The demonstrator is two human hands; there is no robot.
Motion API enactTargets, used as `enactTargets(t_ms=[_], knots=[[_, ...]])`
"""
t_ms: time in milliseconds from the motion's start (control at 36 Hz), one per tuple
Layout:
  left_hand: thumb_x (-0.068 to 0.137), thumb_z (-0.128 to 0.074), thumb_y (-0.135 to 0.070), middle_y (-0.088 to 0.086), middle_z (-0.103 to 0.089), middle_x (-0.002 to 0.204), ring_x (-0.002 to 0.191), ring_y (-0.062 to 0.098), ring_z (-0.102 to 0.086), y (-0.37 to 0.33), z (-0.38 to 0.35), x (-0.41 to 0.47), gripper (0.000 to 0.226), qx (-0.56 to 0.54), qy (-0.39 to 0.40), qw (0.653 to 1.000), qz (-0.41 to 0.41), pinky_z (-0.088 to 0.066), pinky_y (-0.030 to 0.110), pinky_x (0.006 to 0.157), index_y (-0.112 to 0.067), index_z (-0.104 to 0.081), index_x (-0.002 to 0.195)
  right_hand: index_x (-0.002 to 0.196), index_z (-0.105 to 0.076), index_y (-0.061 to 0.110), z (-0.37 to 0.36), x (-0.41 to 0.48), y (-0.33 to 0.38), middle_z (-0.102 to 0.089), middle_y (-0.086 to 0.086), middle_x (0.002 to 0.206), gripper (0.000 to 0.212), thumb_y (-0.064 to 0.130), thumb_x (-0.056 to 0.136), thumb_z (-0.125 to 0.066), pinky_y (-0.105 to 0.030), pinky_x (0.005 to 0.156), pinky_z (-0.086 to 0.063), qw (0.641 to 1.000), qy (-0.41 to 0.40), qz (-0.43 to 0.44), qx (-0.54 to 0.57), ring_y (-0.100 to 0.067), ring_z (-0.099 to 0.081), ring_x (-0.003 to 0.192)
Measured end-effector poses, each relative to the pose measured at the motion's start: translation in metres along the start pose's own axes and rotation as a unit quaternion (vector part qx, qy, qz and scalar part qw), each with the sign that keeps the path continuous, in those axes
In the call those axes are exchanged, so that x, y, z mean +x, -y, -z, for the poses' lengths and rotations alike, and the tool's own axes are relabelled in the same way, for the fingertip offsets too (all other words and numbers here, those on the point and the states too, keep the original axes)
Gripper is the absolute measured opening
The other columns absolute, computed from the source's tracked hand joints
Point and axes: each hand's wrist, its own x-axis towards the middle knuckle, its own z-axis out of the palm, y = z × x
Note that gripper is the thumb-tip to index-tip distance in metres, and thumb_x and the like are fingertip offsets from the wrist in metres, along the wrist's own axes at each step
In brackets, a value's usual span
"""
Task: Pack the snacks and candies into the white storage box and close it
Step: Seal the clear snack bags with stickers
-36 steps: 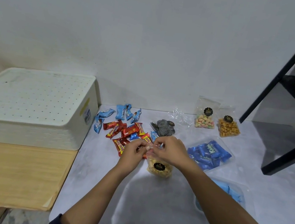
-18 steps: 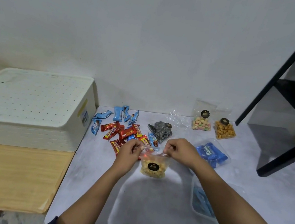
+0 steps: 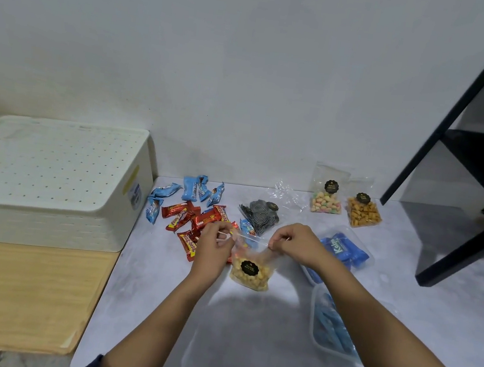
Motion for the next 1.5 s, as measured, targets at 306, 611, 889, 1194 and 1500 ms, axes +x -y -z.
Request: enactTargets(t_ms=[306, 611, 889, 1194, 1500], knots=[[0.091, -0.057, -0.03, 0.002, -0.061, 0.067, 0.065, 0.01, -0.058, -0.001, -0.016, -0.021, 0.031, -0.138, 0.05, 0.975, 0.164, -0.05, 0.022, 0.066, -0.002, -0.066, 0.084, 0.084, -0.072, 0.0, -0.009, -0.006, -0.001, -0.057, 0.018, 0.047, 0.007, 0.003, 0.08, -0.069, -0.003, 0.051, -0.038, 0.999, 0.015, 0.031, 0.026, 0.007, -0.051, 0.049], [0.089, -0.059, -0.01, 0.007, -0.061, 0.063, 0.056, 0.008, -0.056, 0.004, -0.011, -0.013, 0.02, -0.17, 0.085, 0.963, 0.189, -0.05, 0.022, 0.067, 0.001, -0.068, 0.075, 0.078, -0.073, 0.018, -0.016, -0.005, -0.001, -0.064, 0.013, 0.067, 0.012, 0.009, 0.077, -0.066, -0.013, 0.062, -0.045, 0.996, 0.075, 0.037, -0.02, 0.003, -0.055, 0.058], [0.086, -0.064, -0.017, 0.003, -0.067, 0.067, 0.06, 0.005, -0.059, 0.008, -0.003, -0.009, 0.02, -0.188, 0.133, 0.954, 0.19, -0.052, 0.012, 0.062, 0.002, -0.07, 0.084, 0.083, -0.067, 0.01, -0.02, -0.002, 0.004, -0.061, 0.005, 0.068, 0.011, 0.019, 0.079, -0.072, -0.013, 0.058, -0.043, 0.993, 0.112, 0.033, 0.004, -0.005, -0.055, 0.059], [0.089, -0.059, -0.014, -0.001, -0.07, 0.068, 0.067, 0.006, -0.063, 0.007, -0.001, -0.016, 0.016, -0.253, 0.15, 0.935, 0.2, -0.054, 0.015, 0.071, -0.004, -0.069, 0.082, 0.075, -0.055, 0.018, -0.024, -0.003, 0.01, -0.06, 0.004, 0.066, 0.015, 0.02, 0.09, -0.056, -0.02, 0.059, -0.037, 0.981, 0.195, 0.009, 0.001, -0.005, -0.055, 0.063], [0.095, -0.048, -0.008, 0.008, -0.072, 0.081, 0.075, 0.009, -0.069, 0.008, 0.0, -0.019, 0.02, -0.336, 0.17, 0.899, 0.224, -0.055, 0.016, 0.07, 0.001, -0.065, 0.093, 0.074, -0.051, 0.019, -0.026, -0.008, 0.001, -0.06, 0.005, 0.068, 0.019, 0.02, 0.093, -0.052, -0.021, 0.061, -0.039, 0.983, 0.177, 0.002, 0.037, -0.001, -0.056, 0.062]])
